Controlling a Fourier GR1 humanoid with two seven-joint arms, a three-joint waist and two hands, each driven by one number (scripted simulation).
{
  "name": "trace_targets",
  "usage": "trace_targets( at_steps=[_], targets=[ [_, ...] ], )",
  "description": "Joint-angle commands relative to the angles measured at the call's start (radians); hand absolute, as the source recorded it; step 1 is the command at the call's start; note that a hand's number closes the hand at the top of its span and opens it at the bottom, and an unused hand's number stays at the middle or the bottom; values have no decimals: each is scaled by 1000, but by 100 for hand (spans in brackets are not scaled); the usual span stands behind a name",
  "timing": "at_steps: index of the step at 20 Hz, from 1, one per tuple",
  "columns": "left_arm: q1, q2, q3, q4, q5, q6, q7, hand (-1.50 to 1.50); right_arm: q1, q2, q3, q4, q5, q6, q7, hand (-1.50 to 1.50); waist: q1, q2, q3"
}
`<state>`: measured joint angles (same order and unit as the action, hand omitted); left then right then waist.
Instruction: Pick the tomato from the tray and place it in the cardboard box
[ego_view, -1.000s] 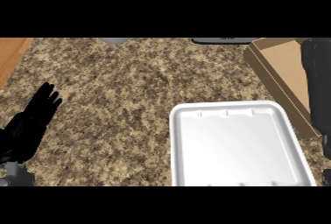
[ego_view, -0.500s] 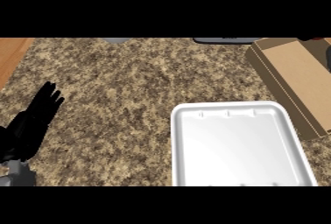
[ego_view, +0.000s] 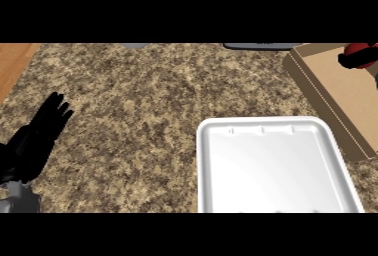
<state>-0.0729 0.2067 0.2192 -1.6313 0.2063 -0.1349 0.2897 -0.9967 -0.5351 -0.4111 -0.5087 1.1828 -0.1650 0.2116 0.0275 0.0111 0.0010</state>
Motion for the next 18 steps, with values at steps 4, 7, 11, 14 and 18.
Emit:
trace_targets(
  at_steps=[4,7,11,14,18],
  targets=[
    [-18,-28,-28,-8,-20,22,2,0,20,-9,-71,179,-48,-27,49,-150,6,3,1],
    [9,-33,-31,-5,-25,13,-18,0,29,-75,-89,223,-85,27,-95,-150,7,3,1],
    [30,-9,12,-32,13,2,4,0,62,25,-109,164,-141,-103,-161,-150,-1,-3,0],
    [-5,-11,-5,-36,1,14,24,0,32,32,-225,103,-261,-197,-207,-150,-11,-6,2],
    [20,-4,12,3,-5,1,-16,0,63,11,-347,83,-397,-254,-298,-150,-12,-1,2]
  ],
)
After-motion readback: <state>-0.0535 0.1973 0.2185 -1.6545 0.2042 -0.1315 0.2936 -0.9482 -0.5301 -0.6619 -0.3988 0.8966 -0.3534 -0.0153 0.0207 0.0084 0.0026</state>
